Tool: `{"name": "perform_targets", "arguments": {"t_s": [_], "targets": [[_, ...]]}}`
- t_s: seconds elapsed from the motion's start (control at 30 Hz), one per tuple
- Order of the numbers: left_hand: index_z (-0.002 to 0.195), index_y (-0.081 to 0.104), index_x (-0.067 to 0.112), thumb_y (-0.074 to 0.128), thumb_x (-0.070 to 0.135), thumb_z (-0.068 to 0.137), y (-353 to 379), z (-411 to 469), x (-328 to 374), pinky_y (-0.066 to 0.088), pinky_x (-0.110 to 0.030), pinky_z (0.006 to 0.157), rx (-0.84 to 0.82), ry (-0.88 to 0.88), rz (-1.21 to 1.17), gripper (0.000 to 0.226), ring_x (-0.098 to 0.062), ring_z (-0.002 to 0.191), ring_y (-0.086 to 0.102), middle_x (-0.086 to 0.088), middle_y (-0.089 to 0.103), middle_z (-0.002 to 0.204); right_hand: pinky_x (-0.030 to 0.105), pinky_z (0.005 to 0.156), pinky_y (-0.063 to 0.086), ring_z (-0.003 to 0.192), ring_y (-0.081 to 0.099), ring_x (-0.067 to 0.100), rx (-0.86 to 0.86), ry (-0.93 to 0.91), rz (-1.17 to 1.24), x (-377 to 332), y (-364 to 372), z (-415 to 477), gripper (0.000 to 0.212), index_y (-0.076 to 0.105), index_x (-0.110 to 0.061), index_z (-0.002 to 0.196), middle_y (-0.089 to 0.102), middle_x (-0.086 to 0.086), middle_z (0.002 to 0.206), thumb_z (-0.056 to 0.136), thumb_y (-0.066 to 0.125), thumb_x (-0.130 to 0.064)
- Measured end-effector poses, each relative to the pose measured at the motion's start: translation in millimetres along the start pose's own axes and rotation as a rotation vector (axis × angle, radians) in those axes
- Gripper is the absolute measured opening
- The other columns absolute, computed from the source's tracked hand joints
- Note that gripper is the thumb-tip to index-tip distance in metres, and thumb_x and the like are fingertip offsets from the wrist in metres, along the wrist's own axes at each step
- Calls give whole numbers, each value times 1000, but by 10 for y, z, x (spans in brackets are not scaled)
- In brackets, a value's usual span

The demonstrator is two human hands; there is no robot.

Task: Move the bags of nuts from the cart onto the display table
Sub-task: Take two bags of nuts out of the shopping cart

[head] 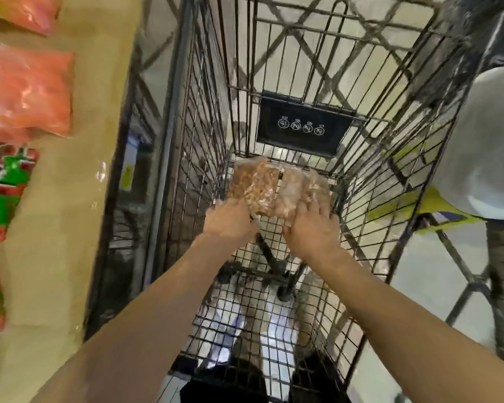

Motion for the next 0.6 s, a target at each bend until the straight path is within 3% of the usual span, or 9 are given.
{"name": "perform_targets", "arguments": {"t_s": [0.17, 0.4, 0.6], "targets": [[149, 43, 13, 54, 43, 104, 244, 453, -36, 39, -49, 115, -25, -82, -141, 55, -32, 140, 44, -11, 50, 149, 58, 121, 30, 153, 29, 41, -40, 96, 51, 158, 230, 393, 79, 20, -7, 163, 30, 21, 166, 105, 51, -50], [164, 17, 12, 65, 43, 99, 467, 1055, -184, 22, -54, 127, 45, -124, -446, 87, -33, 154, 18, -10, 24, 167, 57, 118, 35, 147, 33, 44, 59, 301, 376, 438, 519, 936, 90, 14, -4, 162, 30, 24, 162, 102, 54, -58], [165, 14, 19, 76, 53, 88, 665, 1438, -270, 37, -55, 116, 106, -211, -557, 104, -30, 153, 21, -5, 22, 167, 58, 114, 38, 142, 36, 48, 94, 395, 514, 604, 795, 1220, 96, 18, -4, 158, 34, 27, 156, 97, 54, -69]]}}
Point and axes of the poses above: each hand's wrist, its own z-axis towards the middle knuckle, its own y-axis out of the palm, x = y × z, the point moved 7 cm from there along z, towards the middle knuckle
